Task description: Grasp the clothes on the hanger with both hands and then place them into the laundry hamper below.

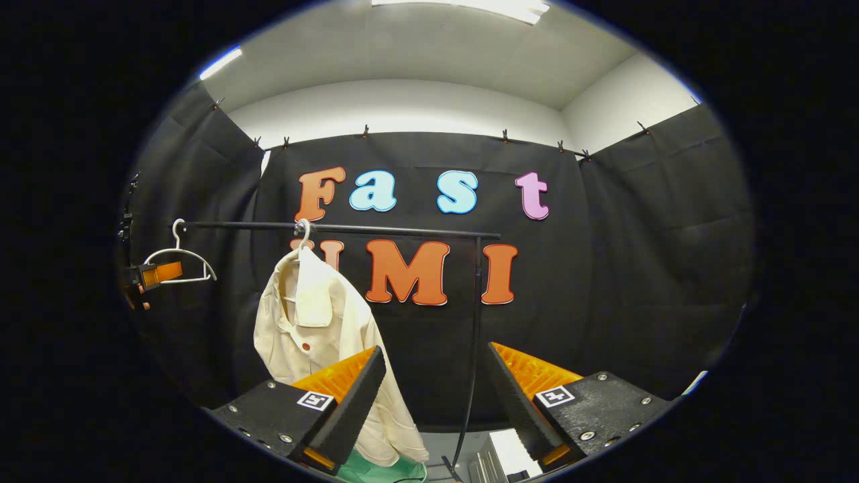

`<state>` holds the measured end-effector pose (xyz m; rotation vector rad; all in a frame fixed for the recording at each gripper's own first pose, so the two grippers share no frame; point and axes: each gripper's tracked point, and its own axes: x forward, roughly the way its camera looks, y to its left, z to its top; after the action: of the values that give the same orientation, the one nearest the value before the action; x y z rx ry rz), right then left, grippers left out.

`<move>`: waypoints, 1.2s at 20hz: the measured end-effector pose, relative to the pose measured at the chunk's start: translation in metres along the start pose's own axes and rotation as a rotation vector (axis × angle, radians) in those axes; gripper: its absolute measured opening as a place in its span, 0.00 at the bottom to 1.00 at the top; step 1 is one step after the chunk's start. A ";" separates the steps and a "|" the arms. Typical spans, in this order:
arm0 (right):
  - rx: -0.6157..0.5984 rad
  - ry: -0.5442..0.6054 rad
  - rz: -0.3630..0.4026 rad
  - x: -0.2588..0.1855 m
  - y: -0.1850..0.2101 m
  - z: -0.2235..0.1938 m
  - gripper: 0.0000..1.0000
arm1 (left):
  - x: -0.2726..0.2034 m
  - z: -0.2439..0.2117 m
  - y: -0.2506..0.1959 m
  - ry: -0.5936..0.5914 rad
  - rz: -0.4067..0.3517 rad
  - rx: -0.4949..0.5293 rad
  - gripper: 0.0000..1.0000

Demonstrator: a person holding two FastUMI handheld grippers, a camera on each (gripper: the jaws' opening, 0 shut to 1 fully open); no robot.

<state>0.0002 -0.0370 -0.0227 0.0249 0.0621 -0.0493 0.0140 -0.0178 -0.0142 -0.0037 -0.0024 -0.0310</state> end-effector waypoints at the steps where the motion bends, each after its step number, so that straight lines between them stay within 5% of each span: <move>1: -0.010 0.001 -0.012 0.000 -0.003 -0.002 0.94 | 0.000 -0.002 -0.001 0.006 -0.005 -0.005 0.96; 9: -0.019 0.005 -0.030 0.006 0.014 -0.013 0.94 | -0.003 -0.007 0.006 0.012 -0.009 -0.002 0.96; 24: 0.048 -0.004 0.062 0.048 0.131 -0.064 0.94 | 0.028 -0.077 -0.004 0.026 -0.025 -0.034 0.96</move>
<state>0.0509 0.0935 -0.0867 0.0745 0.0562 0.0107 0.0425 -0.0231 -0.0910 -0.0376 0.0241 -0.0563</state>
